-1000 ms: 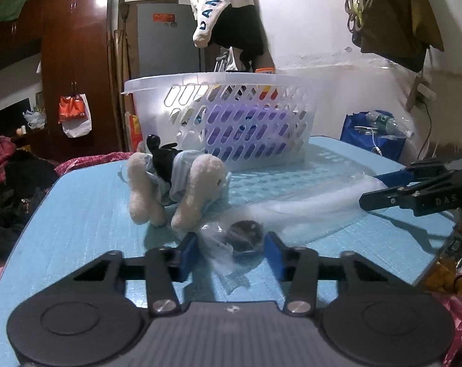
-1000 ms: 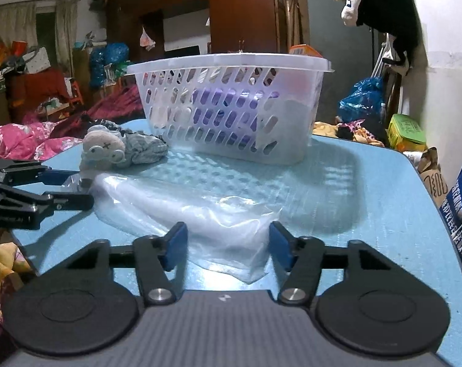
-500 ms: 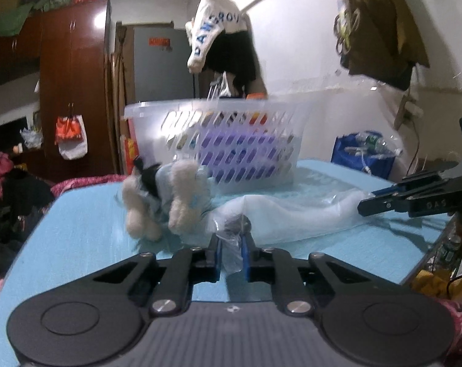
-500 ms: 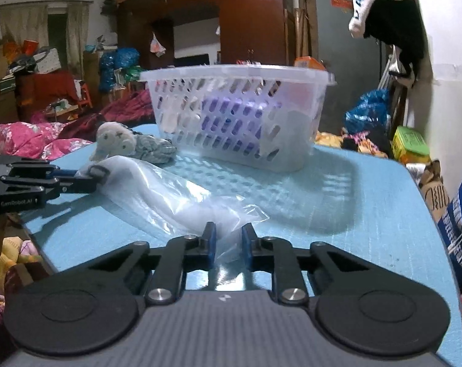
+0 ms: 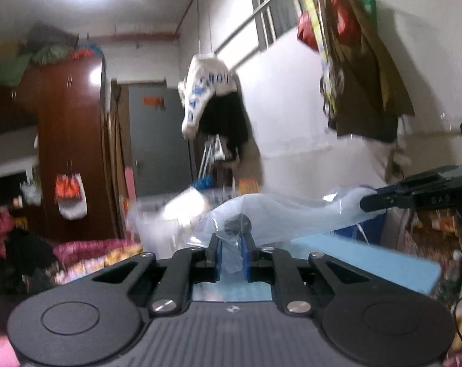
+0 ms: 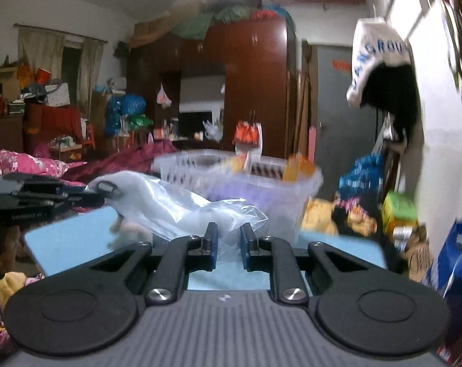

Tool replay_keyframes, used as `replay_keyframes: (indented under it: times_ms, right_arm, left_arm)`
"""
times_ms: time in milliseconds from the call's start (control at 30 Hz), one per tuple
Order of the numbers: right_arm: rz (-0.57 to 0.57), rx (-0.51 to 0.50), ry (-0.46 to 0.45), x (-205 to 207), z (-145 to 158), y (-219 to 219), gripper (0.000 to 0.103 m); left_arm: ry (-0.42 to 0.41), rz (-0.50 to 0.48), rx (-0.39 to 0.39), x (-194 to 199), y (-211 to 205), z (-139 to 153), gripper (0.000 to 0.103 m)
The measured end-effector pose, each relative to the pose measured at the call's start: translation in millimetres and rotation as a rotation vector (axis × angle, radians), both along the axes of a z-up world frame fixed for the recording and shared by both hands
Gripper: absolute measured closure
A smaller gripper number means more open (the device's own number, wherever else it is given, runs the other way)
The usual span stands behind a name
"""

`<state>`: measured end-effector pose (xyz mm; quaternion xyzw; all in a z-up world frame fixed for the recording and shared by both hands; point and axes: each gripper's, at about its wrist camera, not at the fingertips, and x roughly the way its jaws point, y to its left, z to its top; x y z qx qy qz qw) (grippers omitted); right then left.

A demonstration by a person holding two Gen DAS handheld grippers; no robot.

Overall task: Organize objects
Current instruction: 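Lift the plastic bag with both grippers into the basket and release, then move both grippers back to the white plush toy on the table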

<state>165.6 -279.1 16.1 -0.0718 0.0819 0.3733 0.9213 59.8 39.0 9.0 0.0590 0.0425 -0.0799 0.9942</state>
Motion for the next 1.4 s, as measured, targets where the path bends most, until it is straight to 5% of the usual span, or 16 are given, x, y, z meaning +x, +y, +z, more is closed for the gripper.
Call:
replay_keyframes:
  times_ms: [367,800,867,900,1000,1067,1133,1267,1400]
  right_arm:
    - [-0.023,0.048,-0.045,69,55,30,0.086]
    - [-0.088,-0.03,0.098,153,18,72,0.086]
    - [-0.099,-0.048,0.123,160,11,76,0.085]
    - [-0.112,-0.062,0.132,162,8,77,0.079]
    - [-0.188,-0.071,0.107,158,6,74,0.044]
    - [-0.186,-0.033,0.119,155,7,66,0.024]
    - [-0.185,0.005,0.103,145,10,57,0.01]
    - [-0.178,0.099,0.066,109,10,39,0.0]
    - [-0.169,0.172,0.169,74,-11,39,0.0]
  left_arm:
    - [-0.042,0.031,0.007,67,13,64,0.087]
    - [0.151,0.111,0.034,166,33,30,0.086]
    - [0.19,0.116,0.036,175,36,22,0.08]
    - [0.199,0.137,0.048,177,36,19,0.078]
    - [0.135,0.212,0.075,168,38,20,0.052]
    - [0.082,0.197,0.02,150,45,26,0.033]
    - [0.056,0.163,-0.01,130,47,32,0.027]
    - [-0.018,0.164,0.006,72,44,27,0.02]
    - [-0.012,0.212,0.005,29,43,5,0.02]
